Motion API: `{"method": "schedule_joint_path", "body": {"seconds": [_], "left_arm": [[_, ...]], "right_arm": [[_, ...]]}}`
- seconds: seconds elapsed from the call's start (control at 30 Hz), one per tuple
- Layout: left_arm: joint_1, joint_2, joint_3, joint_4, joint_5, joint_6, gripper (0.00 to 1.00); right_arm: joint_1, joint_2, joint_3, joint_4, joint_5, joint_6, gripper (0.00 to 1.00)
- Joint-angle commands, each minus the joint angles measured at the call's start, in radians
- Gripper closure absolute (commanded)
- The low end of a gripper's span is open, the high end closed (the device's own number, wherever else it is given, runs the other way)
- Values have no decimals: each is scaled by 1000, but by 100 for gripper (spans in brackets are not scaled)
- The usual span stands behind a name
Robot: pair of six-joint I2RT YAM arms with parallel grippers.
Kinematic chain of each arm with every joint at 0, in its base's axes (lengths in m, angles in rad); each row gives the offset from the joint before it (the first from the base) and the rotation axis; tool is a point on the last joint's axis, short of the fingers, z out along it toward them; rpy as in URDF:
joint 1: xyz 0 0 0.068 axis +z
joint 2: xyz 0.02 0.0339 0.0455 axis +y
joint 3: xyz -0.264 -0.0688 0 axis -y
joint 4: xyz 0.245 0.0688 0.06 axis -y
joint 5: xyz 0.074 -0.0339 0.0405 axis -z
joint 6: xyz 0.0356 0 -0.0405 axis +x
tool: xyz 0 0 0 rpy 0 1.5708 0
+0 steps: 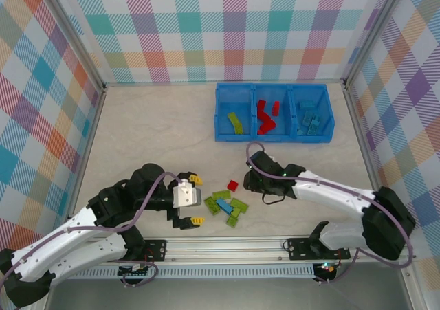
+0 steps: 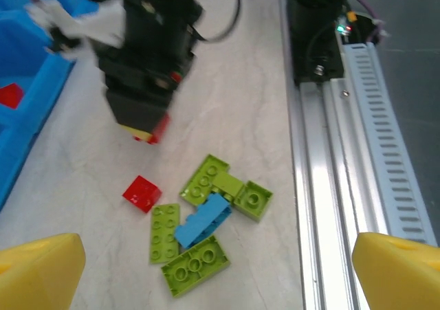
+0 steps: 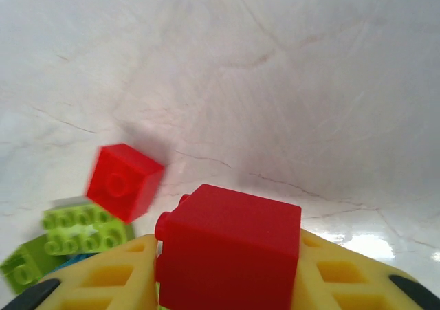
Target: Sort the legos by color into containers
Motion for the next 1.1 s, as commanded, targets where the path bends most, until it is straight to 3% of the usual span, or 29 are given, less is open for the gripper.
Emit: {"method": "schedule_joint_path", "body": {"seconds": [0.0,0.17,0.4,0.5,0.6,0.7,0.93,1.07], "left_arm": [[-4,-33,-20,26,62,63,0],[-1,-17,-14,84,-62,-77,0],[2,-4,2,78,-134,-172,0],[2,-18,-3,77,-158,-188,0],[2,-30,-10,84,-180,-209,0],[4,-26,-12,87,-186,-214,0],[7,-11,-4,80,-185,-204,0],[7,-26,-6,72,-173,-170,0]], "right_arm": [[-79,-60,73,-53,65,-112,69],[-308,4,190,12,67,-321,70],[-509,341,490,98,11,-469,69],[-540,476,608,91,-24,-474,65],[-546,562,696,67,-46,-472,49],[-547,593,753,33,-51,-473,40],[-546,527,773,-21,-53,-503,36],[-532,399,680,-43,-169,-484,31]]}}
